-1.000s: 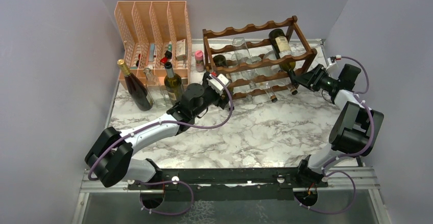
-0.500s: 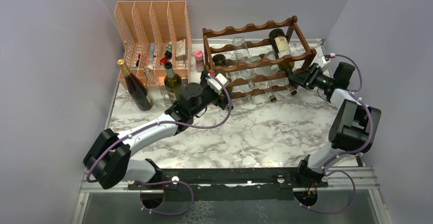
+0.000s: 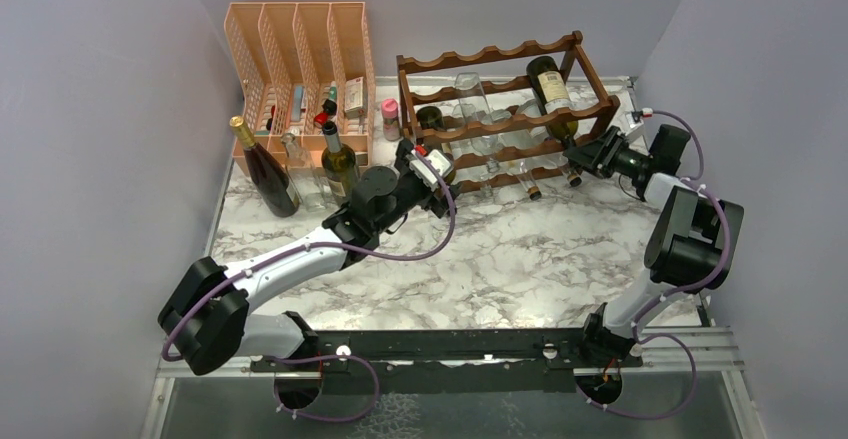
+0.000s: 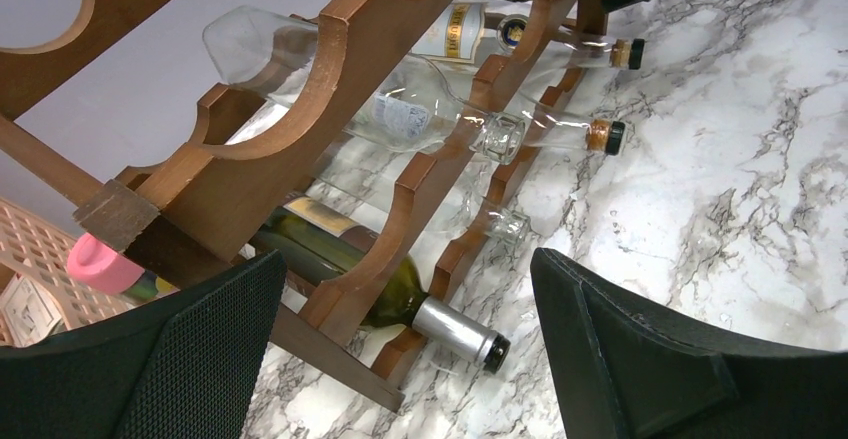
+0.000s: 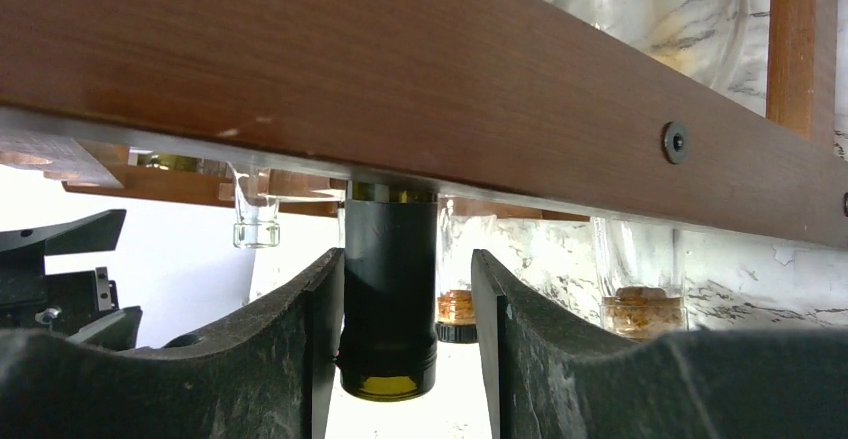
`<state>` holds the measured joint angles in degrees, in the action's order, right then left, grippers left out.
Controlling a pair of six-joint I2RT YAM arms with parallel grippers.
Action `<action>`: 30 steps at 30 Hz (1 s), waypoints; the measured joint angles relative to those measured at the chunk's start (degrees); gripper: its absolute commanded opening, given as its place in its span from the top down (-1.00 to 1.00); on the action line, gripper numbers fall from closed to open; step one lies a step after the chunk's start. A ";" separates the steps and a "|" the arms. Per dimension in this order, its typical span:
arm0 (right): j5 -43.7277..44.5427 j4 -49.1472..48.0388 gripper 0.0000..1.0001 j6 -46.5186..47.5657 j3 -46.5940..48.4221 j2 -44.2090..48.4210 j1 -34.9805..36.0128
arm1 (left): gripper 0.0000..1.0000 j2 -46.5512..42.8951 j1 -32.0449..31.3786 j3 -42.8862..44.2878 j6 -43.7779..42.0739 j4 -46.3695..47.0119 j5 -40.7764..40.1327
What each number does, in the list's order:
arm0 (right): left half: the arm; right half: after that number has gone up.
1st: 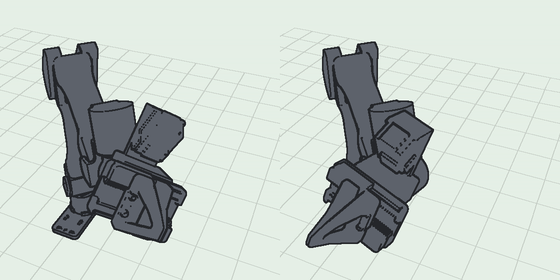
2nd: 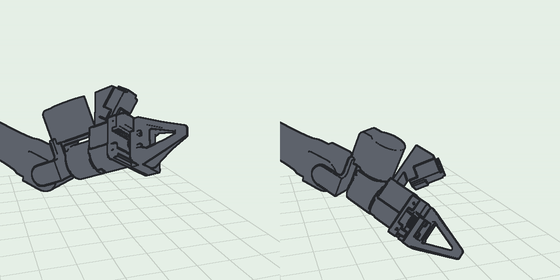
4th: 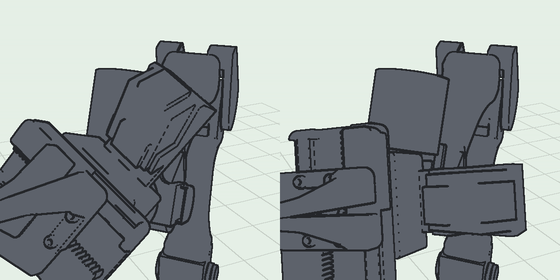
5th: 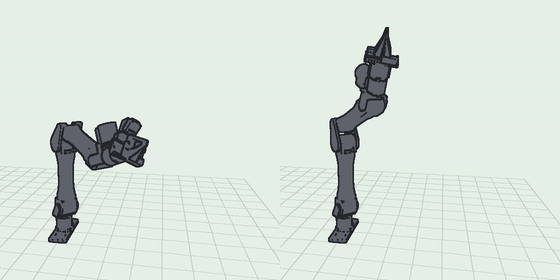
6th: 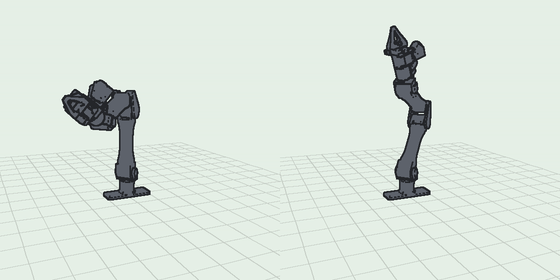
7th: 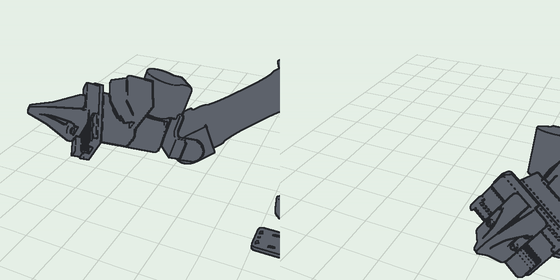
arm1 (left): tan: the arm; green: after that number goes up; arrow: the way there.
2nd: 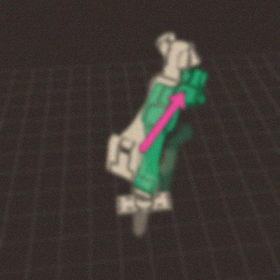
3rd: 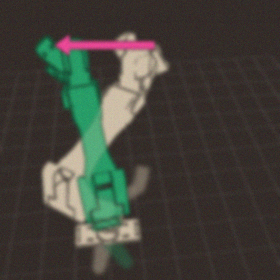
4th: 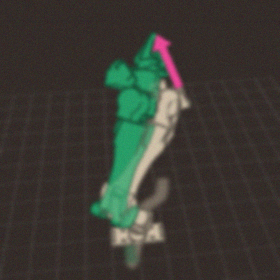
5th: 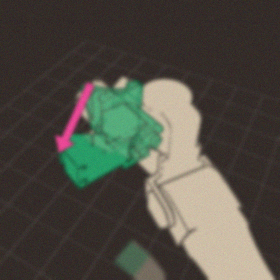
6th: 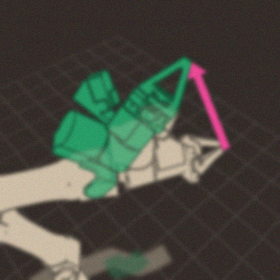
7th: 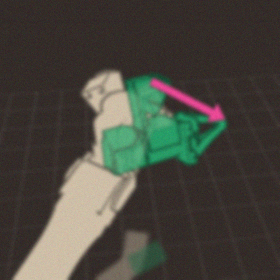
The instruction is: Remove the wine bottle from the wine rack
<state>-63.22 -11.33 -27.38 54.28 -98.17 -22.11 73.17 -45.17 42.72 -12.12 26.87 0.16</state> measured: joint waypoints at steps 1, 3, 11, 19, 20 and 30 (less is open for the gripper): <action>0.00 -0.09 -0.04 -0.04 0.00 -0.24 0.00 | -0.98 0.00 -0.13 0.00 -0.22 0.00 -0.02; -0.09 -0.48 -0.04 -0.26 0.02 -0.61 0.00 | -0.98 -0.11 -0.35 0.00 -0.61 0.00 -0.07; -0.50 -2.60 -0.03 -1.95 1.29 -2.08 0.96 | -0.98 -0.63 -0.46 -0.02 -1.11 0.00 -0.72; -0.83 -3.89 0.25 -3.65 2.56 -3.28 1.84 | -0.98 -0.63 -0.72 -0.04 -1.25 0.02 -1.07; -0.85 -4.13 0.29 -4.09 2.51 -3.28 1.84 | -0.98 -0.63 -0.72 -0.04 -1.25 0.00 -1.09; 0.59 -5.35 0.66 -5.18 -0.68 -0.04 1.77 | -0.98 -0.63 -0.72 -0.09 -1.25 0.02 -1.99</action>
<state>-62.63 -16.69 -32.56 53.60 -98.21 -20.34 72.53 -45.89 42.63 -13.37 26.89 -1.83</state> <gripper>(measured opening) 0.360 0.989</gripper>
